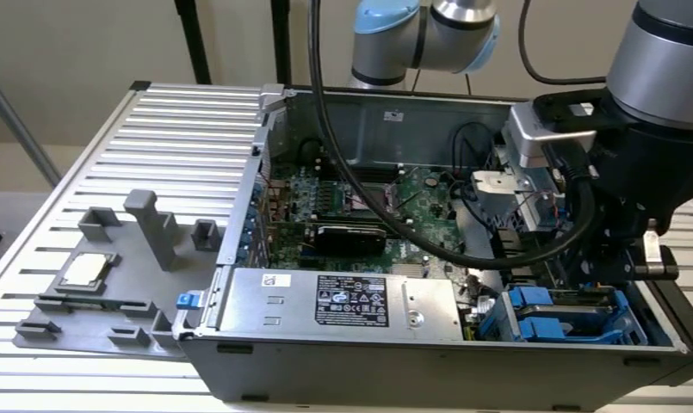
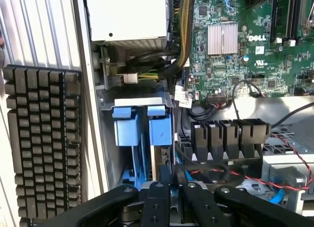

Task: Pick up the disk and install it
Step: 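Insert the first disk wire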

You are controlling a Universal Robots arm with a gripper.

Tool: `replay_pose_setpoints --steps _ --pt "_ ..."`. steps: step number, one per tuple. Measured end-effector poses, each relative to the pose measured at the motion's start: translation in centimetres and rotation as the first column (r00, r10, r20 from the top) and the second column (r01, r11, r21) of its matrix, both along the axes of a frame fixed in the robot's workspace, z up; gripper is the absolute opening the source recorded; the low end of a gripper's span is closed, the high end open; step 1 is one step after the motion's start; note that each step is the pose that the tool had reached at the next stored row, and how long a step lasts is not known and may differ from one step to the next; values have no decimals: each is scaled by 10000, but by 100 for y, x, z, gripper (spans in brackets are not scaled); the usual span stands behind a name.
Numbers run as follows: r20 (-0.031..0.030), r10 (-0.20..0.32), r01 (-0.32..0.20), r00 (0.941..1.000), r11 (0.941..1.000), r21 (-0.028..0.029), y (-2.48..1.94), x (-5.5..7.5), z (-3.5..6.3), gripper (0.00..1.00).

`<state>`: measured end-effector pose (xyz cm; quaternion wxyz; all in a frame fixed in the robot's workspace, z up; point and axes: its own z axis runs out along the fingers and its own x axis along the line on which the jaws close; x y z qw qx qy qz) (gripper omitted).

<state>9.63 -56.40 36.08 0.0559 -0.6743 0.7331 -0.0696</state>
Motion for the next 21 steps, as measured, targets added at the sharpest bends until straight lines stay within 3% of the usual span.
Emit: replay_pose_setpoints --steps 10,15,18,21 --pt "52 18 -18 10000 10000 96 -17 -3 -169 0" --pt "157 77 -79 9998 9998 175 -17 -3 -187 0" --pt "223 124 -128 9997 9997 185 -17 -3 -198 0" --pt "245 154 -159 9996 9997 182 -19 -3 -203 0"
